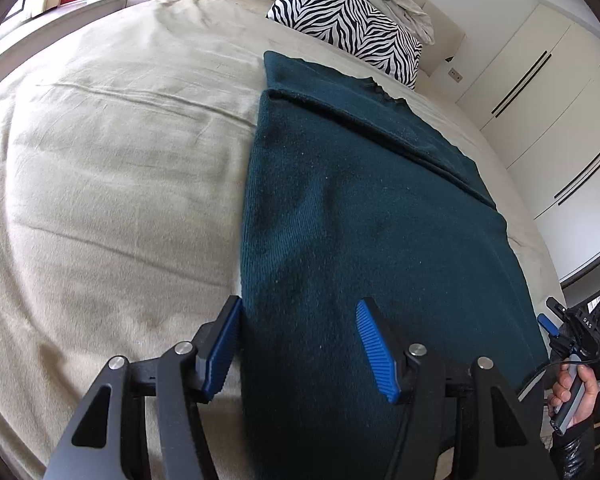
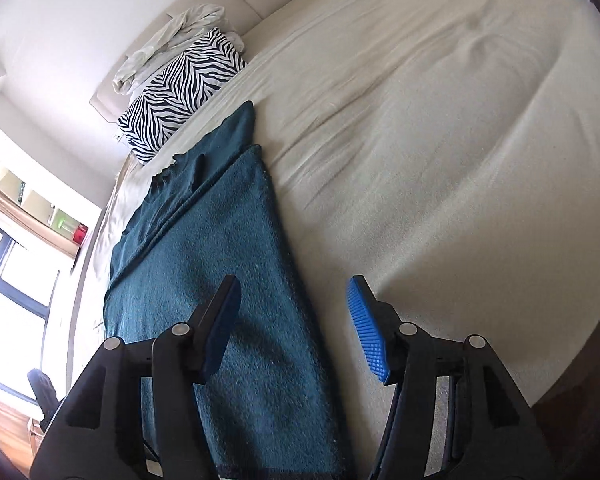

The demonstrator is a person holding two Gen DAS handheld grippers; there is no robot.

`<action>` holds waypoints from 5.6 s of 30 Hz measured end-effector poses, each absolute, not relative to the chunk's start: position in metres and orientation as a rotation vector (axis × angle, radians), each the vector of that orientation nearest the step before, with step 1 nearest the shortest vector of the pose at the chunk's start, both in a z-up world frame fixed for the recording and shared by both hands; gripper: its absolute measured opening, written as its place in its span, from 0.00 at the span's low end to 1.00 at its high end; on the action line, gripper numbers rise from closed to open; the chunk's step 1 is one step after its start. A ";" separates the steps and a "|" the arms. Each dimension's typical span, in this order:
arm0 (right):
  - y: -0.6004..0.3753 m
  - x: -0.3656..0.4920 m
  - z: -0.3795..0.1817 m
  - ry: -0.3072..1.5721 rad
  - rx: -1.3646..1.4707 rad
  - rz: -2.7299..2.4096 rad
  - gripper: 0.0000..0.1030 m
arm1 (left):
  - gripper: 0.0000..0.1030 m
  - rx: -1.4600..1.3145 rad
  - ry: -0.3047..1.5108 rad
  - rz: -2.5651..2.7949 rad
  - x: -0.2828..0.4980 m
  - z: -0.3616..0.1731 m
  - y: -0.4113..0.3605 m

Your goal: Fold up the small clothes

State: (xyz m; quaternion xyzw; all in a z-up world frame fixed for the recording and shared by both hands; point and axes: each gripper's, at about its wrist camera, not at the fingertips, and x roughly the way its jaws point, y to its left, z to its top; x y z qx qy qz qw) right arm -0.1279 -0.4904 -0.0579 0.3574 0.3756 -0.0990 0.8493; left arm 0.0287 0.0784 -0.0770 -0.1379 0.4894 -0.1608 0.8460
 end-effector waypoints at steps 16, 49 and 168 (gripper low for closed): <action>-0.483 -0.155 -0.063 0.874 0.780 -0.112 0.53 | 0.55 -0.365 1.135 -0.385 -0.031 -0.082 0.099; -0.477 -0.197 -0.061 1.014 0.812 -0.021 0.06 | 0.07 -0.493 1.165 -0.410 -0.034 -0.072 0.126; -0.496 0.074 -0.039 0.892 0.436 -0.271 0.08 | 0.10 -0.320 0.910 -0.362 0.212 -0.085 0.088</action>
